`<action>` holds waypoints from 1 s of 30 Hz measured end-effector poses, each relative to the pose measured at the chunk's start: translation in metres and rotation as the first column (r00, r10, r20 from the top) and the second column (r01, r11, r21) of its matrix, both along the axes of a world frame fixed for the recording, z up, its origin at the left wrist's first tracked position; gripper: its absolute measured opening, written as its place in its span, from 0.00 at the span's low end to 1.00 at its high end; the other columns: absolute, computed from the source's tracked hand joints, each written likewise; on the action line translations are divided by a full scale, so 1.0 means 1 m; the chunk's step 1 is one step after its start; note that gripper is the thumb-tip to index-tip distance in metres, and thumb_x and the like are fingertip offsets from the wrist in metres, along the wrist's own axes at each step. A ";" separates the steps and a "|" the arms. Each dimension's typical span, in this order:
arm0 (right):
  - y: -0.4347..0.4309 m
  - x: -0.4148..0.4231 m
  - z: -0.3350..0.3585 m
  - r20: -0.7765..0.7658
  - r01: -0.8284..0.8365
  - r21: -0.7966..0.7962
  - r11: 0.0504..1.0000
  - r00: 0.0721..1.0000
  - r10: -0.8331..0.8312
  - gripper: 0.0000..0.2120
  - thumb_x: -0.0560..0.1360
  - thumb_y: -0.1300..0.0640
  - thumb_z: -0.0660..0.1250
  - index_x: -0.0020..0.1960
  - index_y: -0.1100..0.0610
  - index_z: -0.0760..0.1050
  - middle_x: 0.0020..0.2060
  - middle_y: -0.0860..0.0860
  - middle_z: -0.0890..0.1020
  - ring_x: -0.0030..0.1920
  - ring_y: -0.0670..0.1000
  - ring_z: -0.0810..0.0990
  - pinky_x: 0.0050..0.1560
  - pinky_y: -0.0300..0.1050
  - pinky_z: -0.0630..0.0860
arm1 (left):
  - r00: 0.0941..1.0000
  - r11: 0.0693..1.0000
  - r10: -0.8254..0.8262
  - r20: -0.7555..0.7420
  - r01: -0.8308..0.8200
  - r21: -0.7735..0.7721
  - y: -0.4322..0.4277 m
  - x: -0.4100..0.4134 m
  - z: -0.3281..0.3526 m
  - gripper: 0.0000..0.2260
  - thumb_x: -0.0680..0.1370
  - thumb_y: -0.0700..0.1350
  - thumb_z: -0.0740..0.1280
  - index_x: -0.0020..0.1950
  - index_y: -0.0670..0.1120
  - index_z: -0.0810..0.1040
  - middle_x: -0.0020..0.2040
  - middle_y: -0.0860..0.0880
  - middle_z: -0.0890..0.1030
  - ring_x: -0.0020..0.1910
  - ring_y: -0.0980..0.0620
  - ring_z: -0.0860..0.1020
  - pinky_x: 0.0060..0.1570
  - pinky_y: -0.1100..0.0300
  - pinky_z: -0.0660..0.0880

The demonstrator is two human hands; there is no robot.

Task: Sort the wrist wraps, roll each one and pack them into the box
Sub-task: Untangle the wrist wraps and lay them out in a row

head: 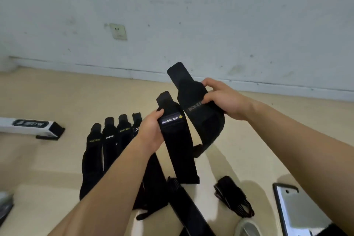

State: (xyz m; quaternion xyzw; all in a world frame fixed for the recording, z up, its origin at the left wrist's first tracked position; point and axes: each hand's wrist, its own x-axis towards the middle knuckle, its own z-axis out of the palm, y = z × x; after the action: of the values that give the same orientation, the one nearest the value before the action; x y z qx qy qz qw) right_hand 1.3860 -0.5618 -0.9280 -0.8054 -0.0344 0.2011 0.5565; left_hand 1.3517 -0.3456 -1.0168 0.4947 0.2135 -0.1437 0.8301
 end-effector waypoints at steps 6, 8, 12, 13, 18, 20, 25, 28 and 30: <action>0.014 -0.061 0.052 0.052 0.009 0.154 0.988 0.999 -0.017 0.04 0.82 0.62 0.66 0.56 0.57 0.73 0.48 0.57 0.87 0.40 0.52 0.84 0.33 0.44 0.78 | 0.975 0.991 -0.130 0.178 0.130 0.014 -0.014 -0.033 0.089 0.18 0.87 0.47 0.56 0.71 0.42 0.77 0.64 0.40 0.84 0.63 0.41 0.83 0.61 0.47 0.78; 0.024 -0.076 0.054 0.090 0.087 0.172 0.981 0.991 -0.104 0.06 0.80 0.62 0.69 0.55 0.59 0.74 0.47 0.58 0.87 0.40 0.53 0.85 0.36 0.51 0.81 | 0.961 0.986 -0.166 0.220 0.167 0.014 -0.016 -0.046 0.108 0.19 0.86 0.49 0.57 0.69 0.41 0.79 0.63 0.39 0.84 0.62 0.42 0.83 0.63 0.47 0.77; 0.041 -0.095 0.047 0.125 0.235 0.231 0.944 0.955 -0.269 0.07 0.77 0.63 0.73 0.51 0.62 0.75 0.41 0.60 0.85 0.36 0.53 0.84 0.43 0.64 0.83 | 0.953 0.983 -0.181 0.245 0.177 0.040 -0.013 -0.064 0.126 0.20 0.86 0.48 0.55 0.67 0.39 0.80 0.62 0.39 0.84 0.61 0.41 0.84 0.64 0.45 0.77; 0.044 -0.097 0.044 0.135 0.252 0.233 0.939 0.948 -0.288 0.08 0.77 0.63 0.73 0.51 0.61 0.75 0.40 0.61 0.85 0.36 0.54 0.85 0.43 0.65 0.83 | 0.956 0.985 -0.174 0.238 0.166 0.054 -0.011 -0.067 0.126 0.20 0.86 0.48 0.55 0.66 0.39 0.80 0.61 0.39 0.85 0.60 0.41 0.84 0.62 0.46 0.78; 0.064 -0.099 0.030 0.257 0.249 0.099 0.964 0.929 -0.266 0.08 0.73 0.58 0.77 0.46 0.54 0.78 0.34 0.52 0.79 0.40 0.57 0.85 0.44 0.60 0.84 | 0.969 0.992 -0.129 0.209 0.126 0.030 0.006 -0.080 0.111 0.22 0.87 0.49 0.53 0.70 0.39 0.78 0.64 0.38 0.83 0.63 0.39 0.82 0.65 0.43 0.76; 0.069 -0.099 0.025 0.291 0.243 0.044 0.969 0.925 -0.245 0.07 0.73 0.57 0.77 0.47 0.53 0.78 0.34 0.50 0.77 0.39 0.56 0.83 0.44 0.54 0.84 | 0.973 0.995 -0.098 0.210 0.103 -0.012 0.009 -0.081 0.105 0.25 0.88 0.54 0.50 0.71 0.41 0.77 0.66 0.39 0.82 0.65 0.39 0.81 0.68 0.42 0.74; 0.071 -0.086 0.018 0.258 0.243 0.029 0.969 0.935 -0.242 0.06 0.76 0.59 0.74 0.50 0.53 0.78 0.37 0.49 0.77 0.37 0.50 0.80 0.38 0.43 0.76 | 0.970 0.997 -0.060 0.234 0.067 -0.024 0.003 -0.077 0.098 0.27 0.87 0.59 0.52 0.71 0.42 0.77 0.65 0.39 0.82 0.66 0.40 0.81 0.71 0.41 0.73; 0.074 -0.079 0.011 0.217 0.245 0.031 0.969 0.945 -0.246 0.08 0.76 0.59 0.73 0.52 0.55 0.76 0.39 0.48 0.77 0.39 0.50 0.80 0.38 0.41 0.73 | 0.966 0.993 -0.009 0.259 -0.021 0.114 -0.002 -0.072 0.088 0.16 0.88 0.49 0.58 0.68 0.43 0.79 0.61 0.40 0.85 0.61 0.40 0.83 0.69 0.39 0.75; 0.079 -0.077 0.008 0.219 0.266 -0.018 0.964 0.942 -0.256 0.12 0.76 0.55 0.74 0.54 0.54 0.73 0.41 0.48 0.76 0.41 0.49 0.79 0.39 0.41 0.73 | 0.971 0.977 0.048 0.234 -0.095 0.193 -0.004 -0.068 0.083 0.13 0.88 0.47 0.59 0.63 0.46 0.81 0.57 0.42 0.86 0.57 0.41 0.85 0.65 0.39 0.77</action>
State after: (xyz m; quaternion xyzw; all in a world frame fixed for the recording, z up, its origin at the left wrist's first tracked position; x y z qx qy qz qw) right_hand 1.3092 -0.4826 -0.9202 -0.8327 0.0172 0.0381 0.5522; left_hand 1.2837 -0.3496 -0.9342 0.5821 0.1480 -0.0335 0.7988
